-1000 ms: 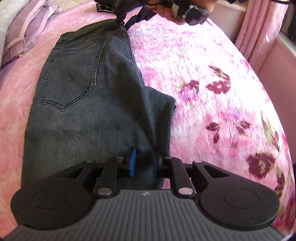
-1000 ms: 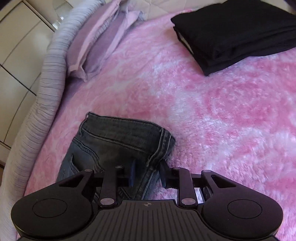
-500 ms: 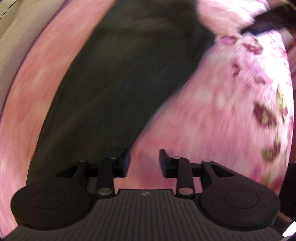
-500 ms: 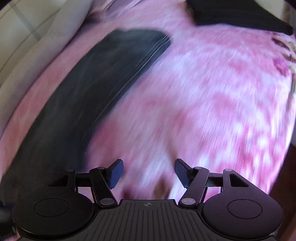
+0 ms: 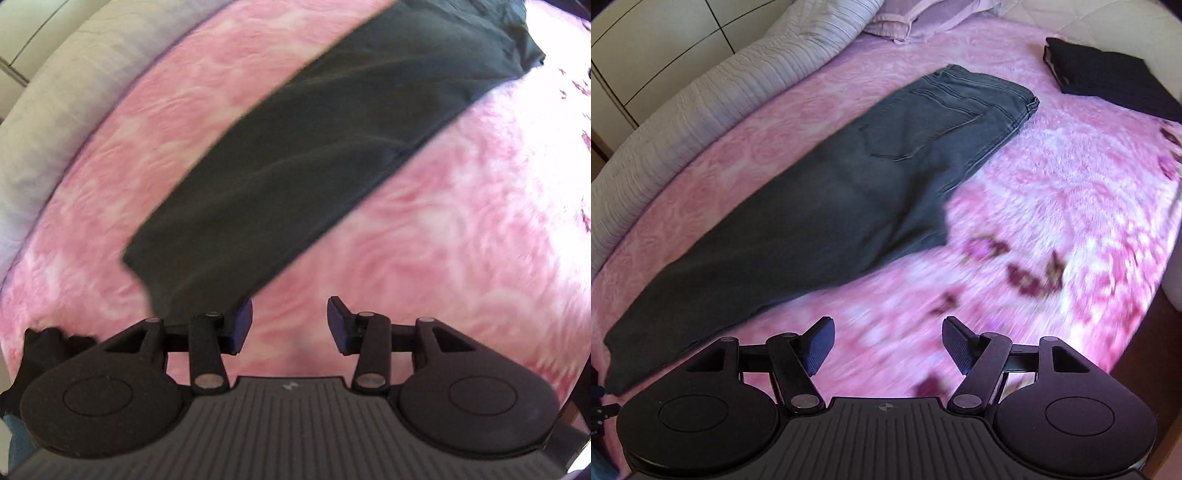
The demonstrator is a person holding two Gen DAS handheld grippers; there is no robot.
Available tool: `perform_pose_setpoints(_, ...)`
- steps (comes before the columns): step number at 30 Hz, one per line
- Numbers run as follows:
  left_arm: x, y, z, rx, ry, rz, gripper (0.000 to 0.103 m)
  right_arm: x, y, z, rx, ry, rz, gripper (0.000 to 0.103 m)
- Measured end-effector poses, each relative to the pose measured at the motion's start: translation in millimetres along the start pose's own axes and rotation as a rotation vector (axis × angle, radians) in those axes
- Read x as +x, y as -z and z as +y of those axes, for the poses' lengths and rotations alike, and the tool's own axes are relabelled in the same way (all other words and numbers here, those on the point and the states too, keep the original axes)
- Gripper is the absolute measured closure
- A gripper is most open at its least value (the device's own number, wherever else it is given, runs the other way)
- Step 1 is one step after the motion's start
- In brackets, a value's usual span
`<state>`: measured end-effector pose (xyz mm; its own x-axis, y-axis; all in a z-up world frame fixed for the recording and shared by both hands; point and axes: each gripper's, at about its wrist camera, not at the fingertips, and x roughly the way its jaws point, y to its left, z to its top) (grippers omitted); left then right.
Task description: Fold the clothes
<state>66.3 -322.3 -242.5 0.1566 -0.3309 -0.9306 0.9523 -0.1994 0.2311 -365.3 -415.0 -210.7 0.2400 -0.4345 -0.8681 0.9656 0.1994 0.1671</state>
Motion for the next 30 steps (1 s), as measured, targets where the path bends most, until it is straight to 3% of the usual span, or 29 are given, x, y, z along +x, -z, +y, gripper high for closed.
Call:
perform_pose_setpoints(5, -34.6, 26.9, 51.9, -0.100, 0.013, -0.058, 0.053, -40.0, 20.4, 60.0, -0.076, 0.065, -0.011, 0.028)
perform_pose_setpoints(7, -44.6, 35.9, 60.1, -0.146, 0.034, -0.069, 0.043, -56.0, 28.6, 84.0, -0.107, 0.090, -0.016, 0.025)
perform_pose_setpoints(11, -57.3, 46.4, 65.1, -0.166, 0.086, -0.068, 0.040, -83.9, 36.7, 119.9, -0.166, 0.151, -0.018, 0.023)
perform_pose_setpoints(16, -67.5, 46.7, 55.4, -0.134, 0.092, -0.083, 0.029, -95.0, 36.6, 124.3, -0.148, 0.178, 0.026, 0.022)
perform_pose_setpoints(22, -72.0, 36.4, 36.2, -0.054, 0.109, -0.101, 0.028, -103.3, 43.8, 131.5, -0.151, 0.190, 0.033, 0.022)
perform_pose_setpoints(30, -84.2, 33.0, 33.6, -0.061, 0.102, -0.127, 0.027, -103.9, 47.3, 132.6, -0.154, 0.164, 0.033, 0.022)
